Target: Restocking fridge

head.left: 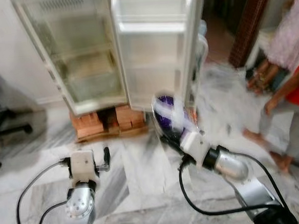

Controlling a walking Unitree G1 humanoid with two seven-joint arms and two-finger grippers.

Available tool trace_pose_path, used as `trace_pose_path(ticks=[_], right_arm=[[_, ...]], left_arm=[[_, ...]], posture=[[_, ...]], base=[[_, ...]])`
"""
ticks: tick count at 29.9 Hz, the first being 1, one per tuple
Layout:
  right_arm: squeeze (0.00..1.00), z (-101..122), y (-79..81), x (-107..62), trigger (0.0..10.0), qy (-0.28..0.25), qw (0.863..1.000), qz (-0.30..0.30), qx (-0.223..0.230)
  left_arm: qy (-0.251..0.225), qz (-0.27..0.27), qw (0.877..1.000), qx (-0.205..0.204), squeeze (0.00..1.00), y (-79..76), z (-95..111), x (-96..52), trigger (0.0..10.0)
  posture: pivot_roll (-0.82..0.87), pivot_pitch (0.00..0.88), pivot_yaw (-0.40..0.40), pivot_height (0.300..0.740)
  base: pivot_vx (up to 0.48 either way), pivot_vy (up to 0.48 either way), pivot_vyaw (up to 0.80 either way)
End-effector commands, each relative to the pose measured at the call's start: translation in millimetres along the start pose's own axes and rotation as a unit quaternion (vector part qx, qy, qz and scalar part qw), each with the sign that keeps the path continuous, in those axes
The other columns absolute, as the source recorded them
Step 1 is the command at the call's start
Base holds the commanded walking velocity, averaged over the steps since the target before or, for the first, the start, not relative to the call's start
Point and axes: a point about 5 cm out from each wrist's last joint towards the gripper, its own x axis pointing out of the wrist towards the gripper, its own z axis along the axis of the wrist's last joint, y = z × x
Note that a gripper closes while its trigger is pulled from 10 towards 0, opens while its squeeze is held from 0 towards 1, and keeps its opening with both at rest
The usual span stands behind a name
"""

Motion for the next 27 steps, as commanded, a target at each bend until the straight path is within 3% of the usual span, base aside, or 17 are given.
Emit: trace_pose_path(ticks=[1,7,19,27], right_arm=[[0.00,8.9,-2.4,5.4,10.0,-0.023,1.000,-0.004,-0.010],[0.00,9.6,-0.6,6.2,10.0,-0.026,0.999,0.005,-0.025],[0.00,9.7,-1.1,7.0,10.0,-0.030,0.999,0.010,-0.030],[0.00,6.7,-1.4,6.1,10.0,-0.026,0.999,0.002,-0.026]], left_arm=[[-0.012,0.007,1.000,0.005,0.00,7.5,5.7,3.0,10.0],[-0.016,0.006,1.000,0.006,0.00,8.6,6.8,4.0,10.0],[-0.019,-0.001,1.000,0.004,0.00,5.9,7.3,5.1,10.0],[-0.019,-0.006,1.000,0.004,0.00,5.2,6.9,5.9,10.0]], posture=[[0.05,0.000,-0.034,0.740],[0.06,0.000,-0.035,0.740],[0.06,0.000,-0.037,0.740],[0.05,0.000,-0.036,0.740]], base=[[0.000,0.420,0.00],[0.251,0.409,0.00],[0.337,0.340,0.74],[0.390,0.280,0.00]])
